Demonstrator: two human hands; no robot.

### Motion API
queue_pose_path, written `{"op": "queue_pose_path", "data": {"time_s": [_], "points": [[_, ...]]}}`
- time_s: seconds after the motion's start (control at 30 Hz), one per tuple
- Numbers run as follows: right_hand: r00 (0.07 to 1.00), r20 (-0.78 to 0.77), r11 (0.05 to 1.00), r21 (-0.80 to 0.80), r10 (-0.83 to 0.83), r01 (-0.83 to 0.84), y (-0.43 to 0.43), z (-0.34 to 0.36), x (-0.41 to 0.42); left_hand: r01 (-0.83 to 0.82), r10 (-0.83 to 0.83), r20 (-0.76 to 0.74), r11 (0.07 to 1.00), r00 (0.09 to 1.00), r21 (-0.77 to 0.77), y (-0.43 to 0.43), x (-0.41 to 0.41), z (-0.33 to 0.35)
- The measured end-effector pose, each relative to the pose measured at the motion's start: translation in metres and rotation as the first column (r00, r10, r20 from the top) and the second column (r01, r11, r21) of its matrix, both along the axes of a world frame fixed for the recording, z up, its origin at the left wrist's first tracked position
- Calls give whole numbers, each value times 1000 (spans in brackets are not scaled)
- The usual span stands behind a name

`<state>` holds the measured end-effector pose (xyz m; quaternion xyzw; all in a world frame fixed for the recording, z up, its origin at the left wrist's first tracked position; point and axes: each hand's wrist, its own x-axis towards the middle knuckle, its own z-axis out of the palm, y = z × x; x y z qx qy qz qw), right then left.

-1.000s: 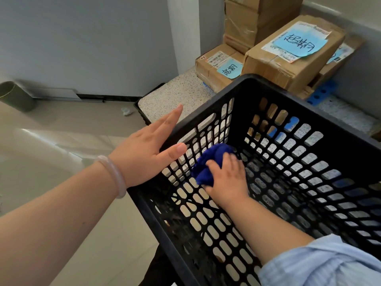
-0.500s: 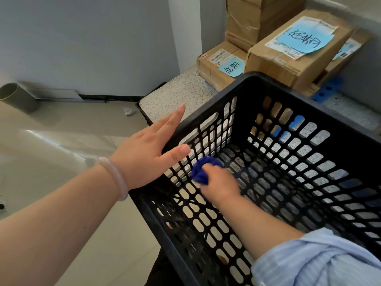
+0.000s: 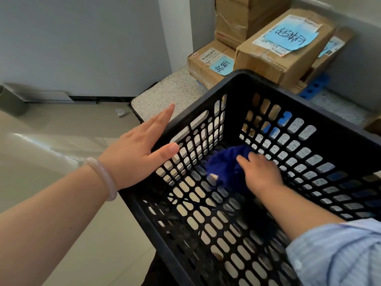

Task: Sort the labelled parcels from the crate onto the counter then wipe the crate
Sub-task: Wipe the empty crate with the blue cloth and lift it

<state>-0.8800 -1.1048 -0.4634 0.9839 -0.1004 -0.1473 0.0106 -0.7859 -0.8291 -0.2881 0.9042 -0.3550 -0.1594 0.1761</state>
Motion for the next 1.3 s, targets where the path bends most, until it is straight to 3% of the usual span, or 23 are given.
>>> {"op": "queue_pose_path", "data": {"time_s": [0.07,0.2,0.33,0.5,0.6,0.73,0.8,0.87,1.0,1.1,1.2,1.3], "points": [[999,-15,998,-18,-53,52,-20,-3,-8,-2,2,3,1000,1000,11,-2,0,0],[990,-2,974,180,-142,140,8,-4,-20,-24,23,27,999,999,33,-2,0,1],[995,1,951,296,-98,93,51,-1,-31,-41,38,47,997,998,65,-1,-2,2],[987,-69,897,411,-147,162,69,6,-54,-72,66,65,993,996,95,-6,-5,4],[988,-143,860,510,55,26,87,11,-76,-77,67,87,991,994,108,-7,-5,5],[915,-260,781,619,308,-86,103,11,-96,-89,77,95,988,992,129,-7,-7,5],[900,-213,784,590,381,-193,93,12,-94,-87,73,103,987,992,133,-8,-7,4],[887,-133,826,446,442,-344,72,14,-85,-82,68,109,988,992,134,-8,-6,4],[981,-77,972,166,180,-166,5,14,-59,-60,46,103,990,994,130,-5,-6,2],[998,-54,1000,-5,25,-25,-30,10,-61,-50,36,105,990,994,133,-5,-5,2],[996,-63,998,17,-65,66,-32,6,-73,-49,36,102,990,994,128,-5,-4,2],[976,-90,958,194,-199,213,-16,6,-83,-51,39,89,990,995,134,-4,-3,2]]}}
